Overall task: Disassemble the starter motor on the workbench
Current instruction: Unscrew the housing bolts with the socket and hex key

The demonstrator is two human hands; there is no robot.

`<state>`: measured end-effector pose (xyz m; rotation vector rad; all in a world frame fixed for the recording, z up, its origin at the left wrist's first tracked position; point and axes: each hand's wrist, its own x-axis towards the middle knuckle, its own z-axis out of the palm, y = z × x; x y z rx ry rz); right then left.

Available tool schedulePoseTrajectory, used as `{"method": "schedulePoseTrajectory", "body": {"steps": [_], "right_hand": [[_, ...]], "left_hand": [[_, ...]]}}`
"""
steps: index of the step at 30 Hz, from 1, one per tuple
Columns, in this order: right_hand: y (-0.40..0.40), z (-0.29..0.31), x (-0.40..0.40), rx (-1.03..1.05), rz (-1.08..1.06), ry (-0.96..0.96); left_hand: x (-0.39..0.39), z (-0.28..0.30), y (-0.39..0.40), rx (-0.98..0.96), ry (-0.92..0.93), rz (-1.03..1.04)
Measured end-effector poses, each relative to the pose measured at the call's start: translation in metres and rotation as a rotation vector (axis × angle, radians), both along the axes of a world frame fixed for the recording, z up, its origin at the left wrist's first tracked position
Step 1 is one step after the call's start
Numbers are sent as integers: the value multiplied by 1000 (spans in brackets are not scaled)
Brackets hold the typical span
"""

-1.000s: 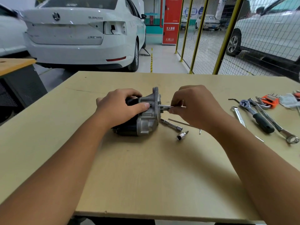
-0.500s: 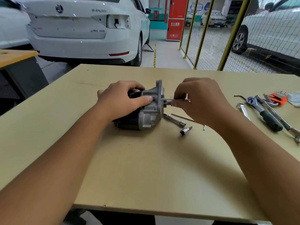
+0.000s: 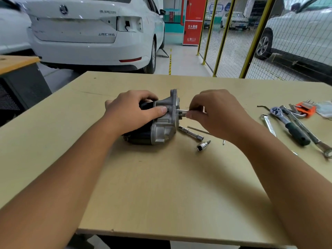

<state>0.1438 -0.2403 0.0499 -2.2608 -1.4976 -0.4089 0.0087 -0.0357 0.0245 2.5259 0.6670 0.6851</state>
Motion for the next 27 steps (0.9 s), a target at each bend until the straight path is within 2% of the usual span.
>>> {"method": "schedulePoseTrajectory", "body": {"steps": [7, 16, 21, 27], "right_hand": [[0, -2, 0, -83, -4, 76], [-2, 5, 1, -31, -84, -73], [-3, 5, 0, -20, -8, 82], [-1, 6, 5, -82, 30, 46]], "left_hand": [[2, -1, 0, 13, 11, 15], [2, -1, 1, -12, -13, 0], [3, -1, 2, -11, -8, 6], [3, 0, 0, -18, -21, 9]]}}
